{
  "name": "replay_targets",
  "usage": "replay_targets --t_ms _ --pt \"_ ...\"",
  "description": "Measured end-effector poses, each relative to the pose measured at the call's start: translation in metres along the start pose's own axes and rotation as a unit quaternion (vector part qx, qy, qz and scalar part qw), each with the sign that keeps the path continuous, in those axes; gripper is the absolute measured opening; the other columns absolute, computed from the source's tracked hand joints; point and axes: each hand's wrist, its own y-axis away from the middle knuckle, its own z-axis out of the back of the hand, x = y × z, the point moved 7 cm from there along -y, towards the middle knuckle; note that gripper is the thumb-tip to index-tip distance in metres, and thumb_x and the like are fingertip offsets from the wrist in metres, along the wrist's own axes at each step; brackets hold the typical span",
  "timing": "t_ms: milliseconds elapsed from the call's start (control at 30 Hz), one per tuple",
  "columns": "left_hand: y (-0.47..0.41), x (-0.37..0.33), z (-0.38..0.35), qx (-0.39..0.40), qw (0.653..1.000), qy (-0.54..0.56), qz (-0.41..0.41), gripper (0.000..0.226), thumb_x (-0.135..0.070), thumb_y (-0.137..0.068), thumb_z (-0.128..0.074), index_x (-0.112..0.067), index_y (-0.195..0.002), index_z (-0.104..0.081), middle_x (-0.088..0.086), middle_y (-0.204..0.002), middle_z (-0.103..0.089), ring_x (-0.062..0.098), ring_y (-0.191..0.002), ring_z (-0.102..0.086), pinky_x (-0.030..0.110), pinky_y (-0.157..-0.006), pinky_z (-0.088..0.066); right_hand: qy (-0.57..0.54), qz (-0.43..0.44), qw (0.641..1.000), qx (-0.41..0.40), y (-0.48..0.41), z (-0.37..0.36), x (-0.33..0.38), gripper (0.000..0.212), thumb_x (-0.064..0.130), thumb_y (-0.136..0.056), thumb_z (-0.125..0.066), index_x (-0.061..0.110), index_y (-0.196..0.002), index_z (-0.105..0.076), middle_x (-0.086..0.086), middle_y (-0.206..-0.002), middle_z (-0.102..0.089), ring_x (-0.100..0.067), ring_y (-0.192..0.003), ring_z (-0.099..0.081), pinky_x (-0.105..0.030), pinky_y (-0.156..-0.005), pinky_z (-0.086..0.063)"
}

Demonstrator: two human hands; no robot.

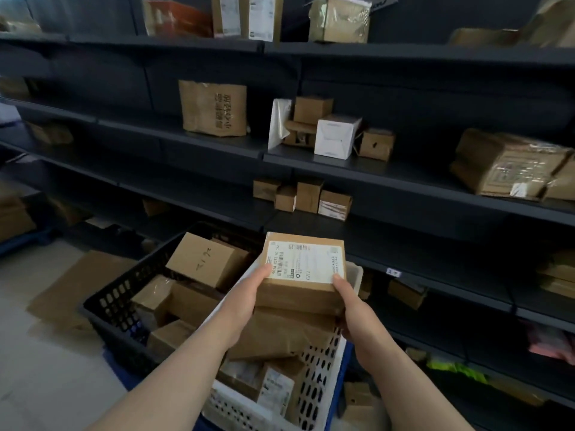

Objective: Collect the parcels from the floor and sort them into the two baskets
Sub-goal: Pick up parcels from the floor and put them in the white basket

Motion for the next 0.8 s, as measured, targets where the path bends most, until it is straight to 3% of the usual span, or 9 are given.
replay_targets --t_ms 100,167,233,333,433,500,667,800 --pt "-0.032 -0.014 -0.008 0.029 1.0 -0.008 0.0 0.023 -0.048 -0.1 -0.037 -0.041 -0.106 -0.058 -0.019 -0.093 -0.063 0.001 -0.087 -0.057 0.02 -0.069 -0.041 -0.008 -0.002 1.0 -0.014 -0.014 0.003 0.012 0.057 0.058 -0.091 -0.052 0.021 -0.135 -0.05 -0.003 -0.121 -0.061 -0.022 -0.11 -0.057 -0.033 -0.089 -0.043" --pt "-0.055 -0.02 -0.015 0.037 0.999 -0.011 0.004 0.021 -0.049 -0.1 -0.038 -0.039 -0.093 -0.054 -0.016 -0.09 -0.062 0.002 -0.081 -0.056 0.022 -0.06 -0.038 -0.017 -0.011 1.0 -0.018 -0.027 0.007 0.018 0.047 0.051 -0.092 -0.053 0.022 -0.129 -0.055 -0.004 -0.111 -0.065 -0.023 -0.102 -0.06 -0.031 -0.076 -0.045" --pt "-0.076 -0.018 -0.023 0.043 0.999 -0.005 0.014 0.02 -0.052 -0.098 -0.04 -0.037 -0.096 -0.053 -0.014 -0.091 -0.06 0.003 -0.082 -0.055 0.025 -0.067 -0.039 -0.039 -0.021 0.999 -0.023 -0.046 0.012 0.02 0.048 0.051 -0.09 -0.055 0.022 -0.128 -0.056 -0.006 -0.109 -0.067 -0.025 -0.1 -0.062 -0.033 -0.075 -0.047" --pt "-0.104 -0.008 -0.032 0.056 0.998 -0.003 0.035 0.027 -0.059 -0.094 -0.042 -0.04 -0.112 -0.046 -0.015 -0.101 -0.055 0.01 -0.097 -0.05 0.036 -0.094 -0.031 -0.084 -0.047 0.995 -0.029 -0.075 0.013 0.018 0.064 0.066 -0.083 -0.054 0.021 -0.129 -0.054 -0.01 -0.116 -0.066 -0.033 -0.106 -0.061 -0.041 -0.089 -0.049" --pt "-0.128 -0.002 -0.033 0.075 0.996 -0.014 0.051 0.028 -0.055 -0.094 -0.046 -0.035 -0.112 -0.051 -0.011 -0.106 -0.06 0.01 -0.099 -0.054 0.036 -0.093 -0.037 -0.12 -0.089 0.989 -0.018 -0.101 0.009 0.008 0.087 0.081 -0.074 -0.051 0.019 -0.134 -0.05 -0.015 -0.122 -0.063 -0.04 -0.111 -0.058 -0.05 -0.091 -0.046" --pt "-0.144 0.0 -0.034 0.085 0.994 -0.033 0.051 0.027 -0.051 -0.094 -0.048 -0.033 -0.114 -0.052 -0.006 -0.109 -0.062 0.011 -0.1 -0.056 0.036 -0.09 -0.041 -0.15 -0.114 0.982 0.004 -0.109 0.004 0.004 0.081 0.08 -0.076 -0.048 0.019 -0.129 -0.056 -0.019 -0.116 -0.066 -0.041 -0.105 -0.061 -0.049 -0.078 -0.049" --pt "-0.186 0.006 -0.043 0.127 0.988 -0.062 0.062 0.027 -0.049 -0.092 -0.053 -0.031 -0.112 -0.05 -0.002 -0.111 -0.062 0.011 -0.101 -0.056 0.033 -0.091 -0.041 -0.208 -0.153 0.966 0.0 -0.123 0.0 -0.009 0.063 0.068 -0.084 -0.052 0.017 -0.121 -0.054 -0.022 -0.115 -0.064 -0.045 -0.102 -0.061 -0.047 -0.065 -0.048" --pt "-0.22 0.018 -0.056 0.179 0.978 -0.07 0.087 0.046 -0.055 -0.088 -0.056 -0.024 -0.122 -0.053 0.001 -0.117 -0.064 0.018 -0.107 -0.057 0.037 -0.101 -0.04 -0.239 -0.171 0.954 -0.057 -0.135 -0.002 -0.023 0.06 0.067 -0.084 -0.053 0.015 -0.114 -0.055 -0.023 -0.108 -0.067 -0.048 -0.098 -0.065 -0.051 -0.074 -0.049"
